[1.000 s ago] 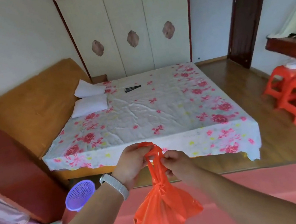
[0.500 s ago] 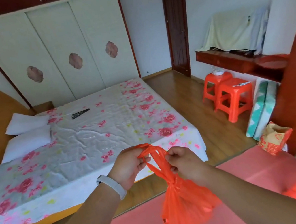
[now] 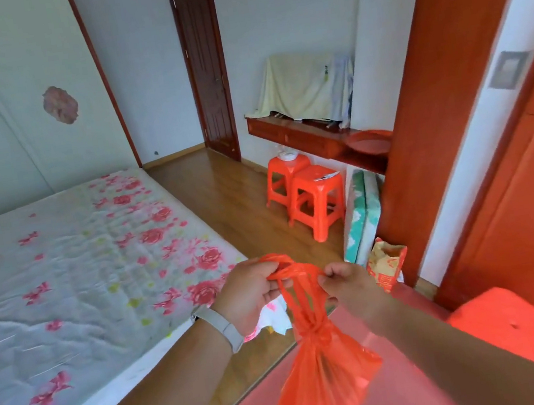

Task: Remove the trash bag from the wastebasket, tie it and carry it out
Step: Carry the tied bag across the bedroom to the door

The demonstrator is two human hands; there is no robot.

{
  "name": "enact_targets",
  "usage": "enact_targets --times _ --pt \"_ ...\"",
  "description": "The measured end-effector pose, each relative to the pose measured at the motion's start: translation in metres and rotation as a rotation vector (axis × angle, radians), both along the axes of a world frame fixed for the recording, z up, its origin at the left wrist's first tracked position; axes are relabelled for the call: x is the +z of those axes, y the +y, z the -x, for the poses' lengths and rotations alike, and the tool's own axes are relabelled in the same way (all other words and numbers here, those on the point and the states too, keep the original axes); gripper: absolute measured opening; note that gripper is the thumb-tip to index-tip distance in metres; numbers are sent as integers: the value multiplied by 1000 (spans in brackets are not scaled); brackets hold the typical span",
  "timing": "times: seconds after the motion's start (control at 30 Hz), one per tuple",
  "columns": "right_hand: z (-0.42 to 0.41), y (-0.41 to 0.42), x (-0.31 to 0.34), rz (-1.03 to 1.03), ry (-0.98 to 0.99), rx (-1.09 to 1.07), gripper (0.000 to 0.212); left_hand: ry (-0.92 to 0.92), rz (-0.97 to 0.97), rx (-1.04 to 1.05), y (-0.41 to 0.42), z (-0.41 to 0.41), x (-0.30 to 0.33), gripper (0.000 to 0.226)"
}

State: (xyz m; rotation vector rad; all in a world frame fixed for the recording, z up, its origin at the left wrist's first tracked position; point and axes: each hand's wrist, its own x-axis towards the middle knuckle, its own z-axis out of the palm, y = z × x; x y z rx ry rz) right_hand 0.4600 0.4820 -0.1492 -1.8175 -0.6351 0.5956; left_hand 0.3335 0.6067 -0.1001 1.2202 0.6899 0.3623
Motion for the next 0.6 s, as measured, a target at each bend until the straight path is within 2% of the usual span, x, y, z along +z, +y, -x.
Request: enact_targets --times 0.3,0.43,0.6 --pt "-102 64 18 -87 151 -107 35 -71 11 -169 91 -132 16 26" --pt "-140 91 23 -51 130 -130 17 -38 40 -187 125 -182 13 28" --pt "-206 127 12 -62 141 -146 27 -36 46 -152 159 -245 5 18"
